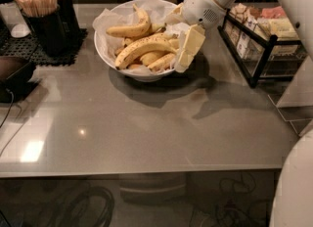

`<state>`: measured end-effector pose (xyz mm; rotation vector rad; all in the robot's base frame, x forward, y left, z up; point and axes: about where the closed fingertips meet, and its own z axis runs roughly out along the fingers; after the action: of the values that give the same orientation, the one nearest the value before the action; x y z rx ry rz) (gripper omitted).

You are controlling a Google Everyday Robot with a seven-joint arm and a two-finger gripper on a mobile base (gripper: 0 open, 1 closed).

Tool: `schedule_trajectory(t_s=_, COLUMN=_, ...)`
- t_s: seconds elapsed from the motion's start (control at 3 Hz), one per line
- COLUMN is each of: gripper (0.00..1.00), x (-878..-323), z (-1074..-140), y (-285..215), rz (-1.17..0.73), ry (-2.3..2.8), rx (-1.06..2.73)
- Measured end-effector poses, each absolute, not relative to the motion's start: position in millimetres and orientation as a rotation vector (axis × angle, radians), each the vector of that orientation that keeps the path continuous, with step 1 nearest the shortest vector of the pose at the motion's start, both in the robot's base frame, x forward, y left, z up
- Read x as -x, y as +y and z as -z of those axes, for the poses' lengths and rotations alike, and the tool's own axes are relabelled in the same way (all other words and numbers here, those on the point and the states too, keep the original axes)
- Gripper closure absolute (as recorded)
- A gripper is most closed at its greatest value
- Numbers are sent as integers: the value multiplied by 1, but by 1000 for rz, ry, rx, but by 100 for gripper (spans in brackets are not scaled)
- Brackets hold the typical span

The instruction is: Pick banana from white bowl

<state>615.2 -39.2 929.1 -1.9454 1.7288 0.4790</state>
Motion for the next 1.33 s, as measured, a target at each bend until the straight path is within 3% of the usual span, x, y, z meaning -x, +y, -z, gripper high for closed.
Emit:
schedule_trajectory(t_s=0.33, gripper=0, x=-619, z=-926, y=-35, rz=-494, ry=1725, rx=1933)
schedule_trajectory(t_s=1.0, gripper=42, x=-619, z=-926, y=-35, rz=-494, ry=1725, rx=1933)
schedule_trajectory(t_s=1.33, gripper=41, x=-624, z=-926, y=-32, rz=-490, ry=1718, rx=1929)
